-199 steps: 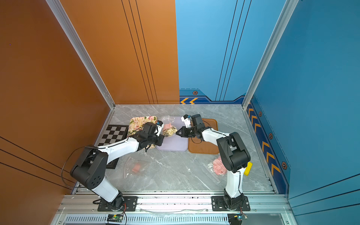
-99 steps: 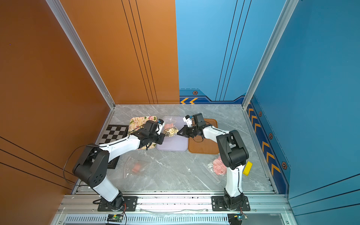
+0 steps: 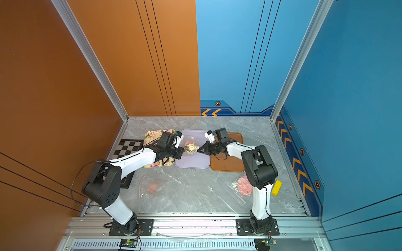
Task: Pour cookies out of the ziploc bag
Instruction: 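Pour the cookies out of the ziploc bag onto the tray.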
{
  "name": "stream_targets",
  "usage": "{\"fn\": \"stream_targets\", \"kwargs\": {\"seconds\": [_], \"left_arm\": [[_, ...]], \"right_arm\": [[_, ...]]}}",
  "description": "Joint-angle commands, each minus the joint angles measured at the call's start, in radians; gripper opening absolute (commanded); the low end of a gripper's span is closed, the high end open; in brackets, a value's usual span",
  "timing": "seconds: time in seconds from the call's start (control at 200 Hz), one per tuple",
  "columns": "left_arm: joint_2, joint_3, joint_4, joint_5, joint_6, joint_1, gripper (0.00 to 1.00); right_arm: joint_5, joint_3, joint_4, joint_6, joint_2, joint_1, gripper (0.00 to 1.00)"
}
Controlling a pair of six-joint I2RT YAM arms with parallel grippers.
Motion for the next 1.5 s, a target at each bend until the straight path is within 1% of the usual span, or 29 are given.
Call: {"fn": "stream_targets", "kwargs": {"seconds": [0.0, 0.125, 0.35, 0.415, 0.546, 0.591, 0.651, 0.676, 0.721, 0.756, 0.801, 0.836, 0.861, 0.916, 0.956, 1.031, 1.126, 1.251, 1.376, 1.497], "left_arm": [[0.016, 0.017, -0.037, -0.02, -0.005, 0.004, 0.0], [0.015, -0.005, -0.017, -0.034, -0.007, -0.003, 0.0], [0.022, -0.013, -0.016, -0.032, -0.007, -0.011, 0.0], [0.021, -0.013, -0.016, -0.031, -0.006, -0.012, 0.0], [0.025, -0.011, -0.016, -0.03, -0.007, -0.013, 0.0], [0.027, -0.009, -0.017, -0.032, -0.008, -0.016, 0.0], [0.031, -0.006, -0.016, -0.034, -0.008, -0.018, 0.0], [0.033, -0.006, -0.016, -0.035, -0.008, -0.019, 0.0], [0.035, -0.003, -0.016, -0.035, -0.01, -0.021, 0.0], [0.037, -0.002, -0.016, -0.035, -0.011, -0.023, 0.0], [0.039, -0.001, -0.016, -0.035, -0.011, -0.025, 0.0], [0.04, -0.002, -0.016, -0.035, -0.012, -0.027, 0.0], [0.041, -0.002, -0.016, -0.035, -0.011, -0.028, 0.0], [0.042, -0.003, -0.016, -0.034, -0.014, -0.03, 0.0], [0.041, -0.003, -0.016, -0.031, -0.013, -0.032, 0.0], [0.032, -0.007, -0.016, -0.034, -0.013, -0.033, 0.0], [0.011, -0.032, 0.036, -0.032, -0.028, -0.035, 0.0], [0.001, -0.041, 0.038, -0.029, -0.038, -0.036, 0.0], [-0.005, -0.074, 0.038, -0.035, -0.034, -0.039, 0.0], [-0.019, -0.085, 0.038, -0.037, -0.033, -0.038, 0.0]], "right_arm": [[-0.043, -0.006, 0.071, 0.049, -0.006, -0.009, 0.02], [-0.017, -0.003, 0.039, 0.026, 0.005, -0.018, 0.05], [-0.01, 0.005, 0.024, 0.018, 0.021, -0.018, 0.07], [-0.012, 0.004, 0.023, 0.015, 0.025, -0.018, 0.13], [-0.017, 0.004, 0.029, 0.017, 0.028, -0.018, 0.17], [-0.017, 0.003, 0.031, 0.016, 0.027, -0.017, 0.16], [-0.017, 0.004, 0.032, 0.017, 0.028, -0.015, 0.07], [-0.017, 0.003, 0.031, 0.016, 0.028, -0.015, 0.04], [-0.017, 0.006, 0.03, 0.015, 0.029, -0.014, 0.04], [-0.019, 0.008, 0.025, 0.013, 0.031, -0.014, 0.08], [-0.009, 0.011, 0.006, -0.004, 0.03, -0.015, 0.17], [0.009, 0.019, -0.034, -0.038, 0.026, -0.015, 0.24], [0.03, 0.03, -0.083, -0.077, 0.02, -0.014, 0.27], [0.099, 0.05, -0.215, -0.177, -0.001, -0.003, 0.32], [0.138, 0.042, -0.28, -0.223, -0.024, 0.014, 0.33], [0.205, -0.034, -0.277, -0.246, -0.084, 0.066, 0.38], [0.269, -0.086, -0.272, -0.247, -0.107, 0.135, 0.39], [0.346, -0.124, -0.25, -0.244, -0.109, 0.174, 0.38], [0.308, -0.111, -0.224, -0.232, -0.073, 0.18, 0.38], [0.34, -0.11, -0.209, -0.221, -0.046, 0.187, 0.39]]}}
